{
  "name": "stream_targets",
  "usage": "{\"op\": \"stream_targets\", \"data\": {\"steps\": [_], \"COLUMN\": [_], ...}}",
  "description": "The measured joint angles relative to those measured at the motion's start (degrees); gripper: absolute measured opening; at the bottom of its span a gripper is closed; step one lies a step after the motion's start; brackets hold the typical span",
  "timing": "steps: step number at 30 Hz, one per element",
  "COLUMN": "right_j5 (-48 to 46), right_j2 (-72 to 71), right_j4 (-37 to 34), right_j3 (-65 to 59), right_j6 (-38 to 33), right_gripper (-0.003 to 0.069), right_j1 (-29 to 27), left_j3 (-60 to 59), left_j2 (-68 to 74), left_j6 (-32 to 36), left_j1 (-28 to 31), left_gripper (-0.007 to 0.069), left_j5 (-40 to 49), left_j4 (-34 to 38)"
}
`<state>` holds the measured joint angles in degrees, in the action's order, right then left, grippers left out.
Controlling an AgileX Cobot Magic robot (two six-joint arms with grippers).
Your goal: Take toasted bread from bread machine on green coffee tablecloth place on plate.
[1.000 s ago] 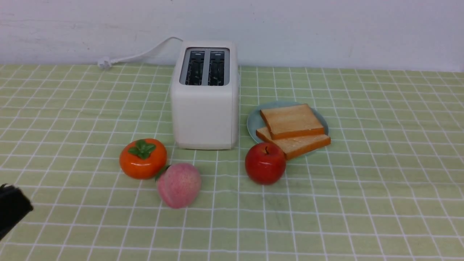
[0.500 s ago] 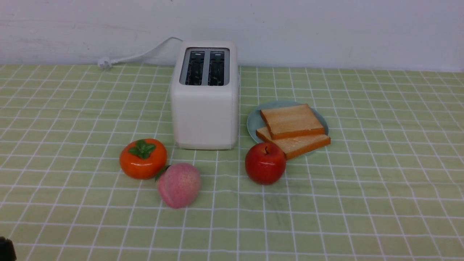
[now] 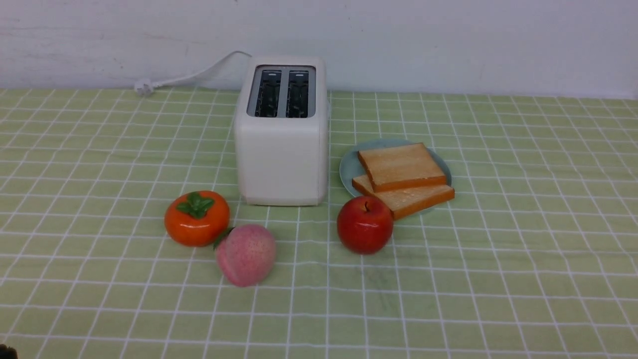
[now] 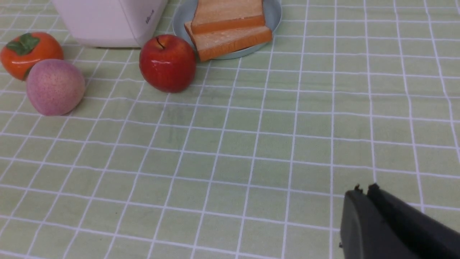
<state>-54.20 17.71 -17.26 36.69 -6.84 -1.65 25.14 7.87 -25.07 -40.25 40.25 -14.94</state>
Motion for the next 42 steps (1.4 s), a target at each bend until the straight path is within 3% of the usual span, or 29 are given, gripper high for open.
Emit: {"op": "stream_targets", "data": {"steps": [5, 13, 15, 23, 42], "right_j5": [7.8, 34.8, 36.8, 32.2, 31.6], "right_j2": [-3.4, -17.8, -18.2, -18.3, -18.3], "right_j4": [1.2, 0.8, 0.9, 5.9, 6.9], "right_j3": [-5.2, -33.2, -37.0, -37.8, -37.7], "right_j6": [-3.4, -5.5, -5.3, -3.8, -3.4], "right_gripper": [-0.0009, -0.0019, -0.0019, -0.0018, -0.001], "right_j1": [0.0, 0.0, 0.0, 0.0, 0.0], "left_j3": [0.0, 0.0, 0.0, 0.0, 0.0], "left_j2": [0.0, 0.0, 0.0, 0.1, 0.1], "left_j6": [0.0, 0.0, 0.0, 0.0, 0.0], "left_j1": [0.0, 0.0, 0.0, 0.0, 0.0], "left_gripper": [-0.0013, -0.0013, -0.0013, -0.0013, -0.0006], "left_j5": [0.1, 0.1, 0.2, 0.3, 0.4], "left_j4": [0.0, 0.0, 0.0, -0.2, -0.2]}}
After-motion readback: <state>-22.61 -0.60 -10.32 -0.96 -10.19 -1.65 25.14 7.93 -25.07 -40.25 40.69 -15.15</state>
